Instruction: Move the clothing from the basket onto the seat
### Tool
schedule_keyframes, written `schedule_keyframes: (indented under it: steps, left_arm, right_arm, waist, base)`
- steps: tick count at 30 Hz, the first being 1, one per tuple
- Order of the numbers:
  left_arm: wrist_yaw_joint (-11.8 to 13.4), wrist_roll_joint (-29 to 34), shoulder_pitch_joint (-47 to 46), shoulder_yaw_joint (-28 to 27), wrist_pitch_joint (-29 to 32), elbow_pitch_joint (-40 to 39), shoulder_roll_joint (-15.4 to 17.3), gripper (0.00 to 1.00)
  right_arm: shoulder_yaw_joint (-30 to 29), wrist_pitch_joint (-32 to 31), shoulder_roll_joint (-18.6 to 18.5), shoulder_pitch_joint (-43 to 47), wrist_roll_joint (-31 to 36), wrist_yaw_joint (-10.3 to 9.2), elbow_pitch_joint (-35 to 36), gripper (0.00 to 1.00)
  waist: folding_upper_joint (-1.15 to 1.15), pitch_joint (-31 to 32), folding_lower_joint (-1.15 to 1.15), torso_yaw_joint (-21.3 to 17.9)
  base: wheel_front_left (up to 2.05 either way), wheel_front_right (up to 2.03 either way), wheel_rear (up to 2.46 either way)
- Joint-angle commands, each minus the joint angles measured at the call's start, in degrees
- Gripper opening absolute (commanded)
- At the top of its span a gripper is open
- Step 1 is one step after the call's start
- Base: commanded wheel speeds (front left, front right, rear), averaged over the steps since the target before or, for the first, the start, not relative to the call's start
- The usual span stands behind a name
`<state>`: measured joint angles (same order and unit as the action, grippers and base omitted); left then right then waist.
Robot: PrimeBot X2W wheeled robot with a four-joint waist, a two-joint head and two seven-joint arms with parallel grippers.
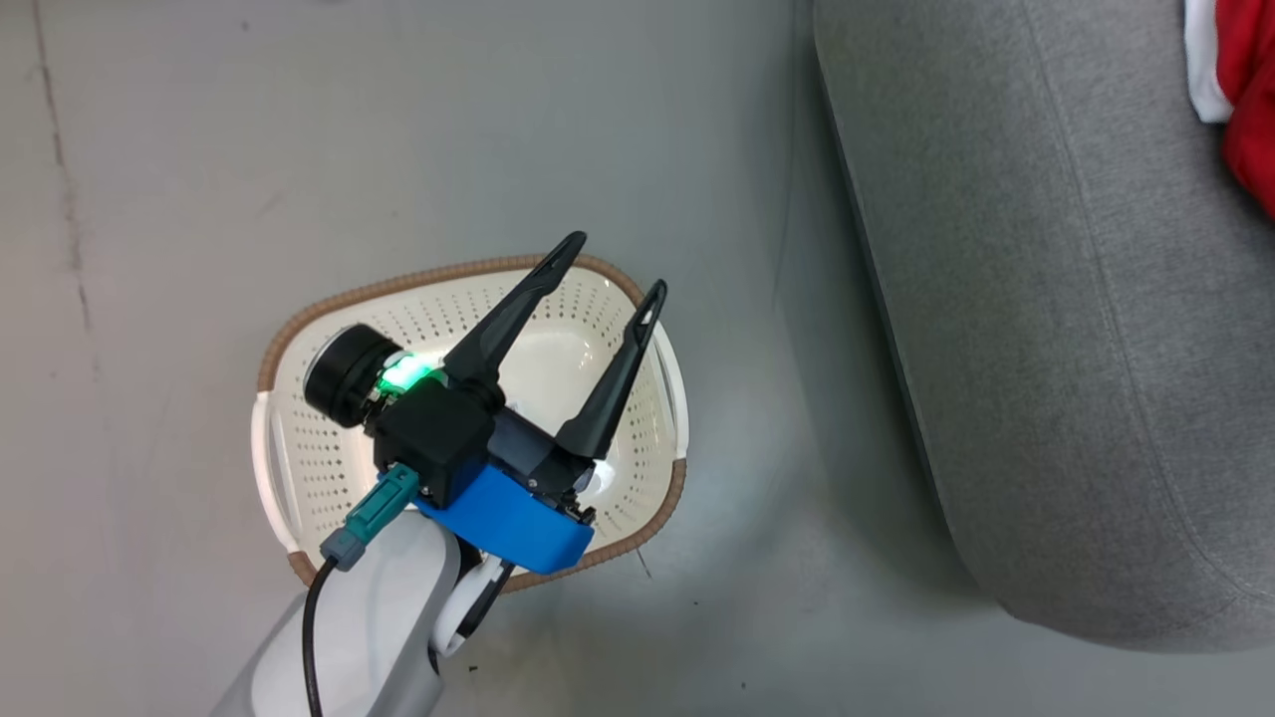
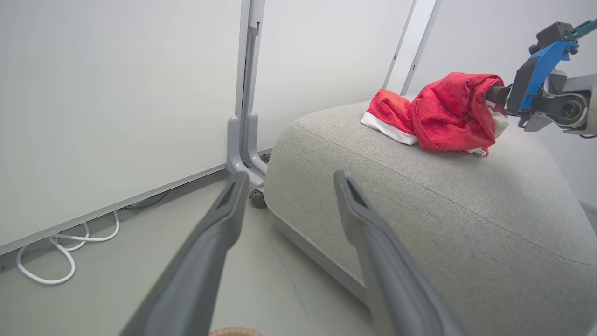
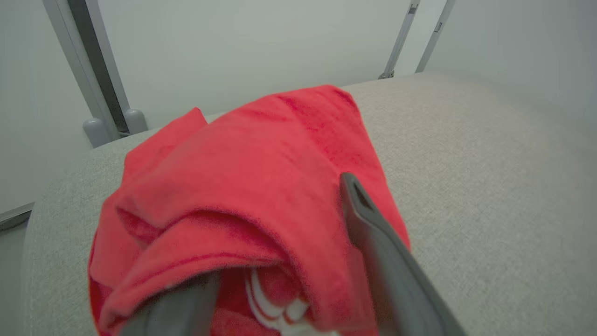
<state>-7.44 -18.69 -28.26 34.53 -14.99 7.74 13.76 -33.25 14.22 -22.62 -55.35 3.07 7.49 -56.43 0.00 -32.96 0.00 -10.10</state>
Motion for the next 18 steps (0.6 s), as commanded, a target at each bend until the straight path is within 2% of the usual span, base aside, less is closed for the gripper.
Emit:
schedule_keyframes:
  steps: [1, 10, 18]
  left_arm:
    - [-0.05, -0.49, 0.88, -0.77, -0.29, 0.41, -0.41, 1.00]
    - [-0.05, -2.64, 5.81, -2.78, -0.29, 3.30, -3.81, 1.00]
    - [-0.05, -3.29, 13.07, -7.38, -0.29, 5.08, -5.61, 1.00]
  right_arm:
    - [0.23, 0.40, 0.76, 1.03, -0.07, 0.01, -0.30, 1.00]
    - [1.28, 0.75, 2.88, 7.63, 1.86, 0.01, -0.32, 1.00]
    - [4.40, 0.98, 6.69, 15.90, 3.15, 0.01, 4.03, 1.00]
  waist:
    - [0.00, 2.15, 0.00, 0.29]
    - [0.00, 11.39, 0.00, 1.53]
    - [0.00, 20.31, 0.00, 2.49]
  base:
    - [0.00, 0.00, 0.00]
    - [0.00, 0.00, 0.00]
    - [0.00, 0.00, 0.00]
